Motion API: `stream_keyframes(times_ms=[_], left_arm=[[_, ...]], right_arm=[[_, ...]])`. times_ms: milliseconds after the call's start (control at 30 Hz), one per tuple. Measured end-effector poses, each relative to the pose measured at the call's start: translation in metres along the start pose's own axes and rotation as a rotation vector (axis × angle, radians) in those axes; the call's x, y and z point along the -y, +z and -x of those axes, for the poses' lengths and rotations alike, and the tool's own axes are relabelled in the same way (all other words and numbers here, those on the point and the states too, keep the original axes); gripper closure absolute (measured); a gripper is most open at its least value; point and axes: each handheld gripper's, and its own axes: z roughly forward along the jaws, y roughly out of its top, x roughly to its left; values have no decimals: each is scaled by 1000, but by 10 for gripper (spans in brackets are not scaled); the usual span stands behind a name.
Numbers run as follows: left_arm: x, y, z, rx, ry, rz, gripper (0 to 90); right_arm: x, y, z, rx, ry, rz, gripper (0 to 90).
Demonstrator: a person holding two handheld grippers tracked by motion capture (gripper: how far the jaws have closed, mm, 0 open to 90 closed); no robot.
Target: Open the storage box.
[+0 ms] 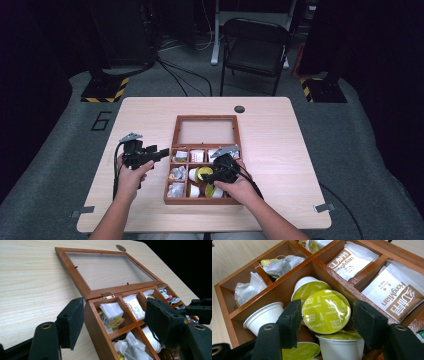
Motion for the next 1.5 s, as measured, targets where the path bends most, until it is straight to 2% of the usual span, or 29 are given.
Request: stream_keyframes(times_ms=[33,100,167,200,233,467,500,567,767,833,933,1233,1500], left_arm=[[0,0,0,1,0,-4,321],[0,0,0,2,-1,-3,321],[0,0,0,-2,-1,5,321],[0,0,0,4,-2,-3,320],[0,0,0,4,1,-2,321],[0,0,1,4,2,1,322],[0,0,1,4,2,1,322],[0,-1,1,5,3,2,322],[0,-2,-1,3,12,3,323],[1,-2,0,4,-4,1,323],[1,-2,0,3,0,5,323],[2,-3,-1,0,-9,5,324],[2,-3,-2,-1,-6,6,325]], right_arm=[[0,0,0,0,-18,-2,349],[0,1,0,-2,-23,0,329],[0,3,0,-2,-22,-9,304],[0,3,-2,3,7,-25,295],[0,5,-1,8,-4,-18,290],[0,9,-2,8,-24,-40,296],[0,10,-3,9,-19,-58,297],[0,14,-3,15,-38,-56,307],[-1,17,-4,18,-37,-66,319],[-2,19,-6,19,-37,-73,326],[-2,20,-5,20,-49,-69,331],[-4,24,-5,7,-38,-96,364],[-4,24,-4,1,-29,-92,373]])
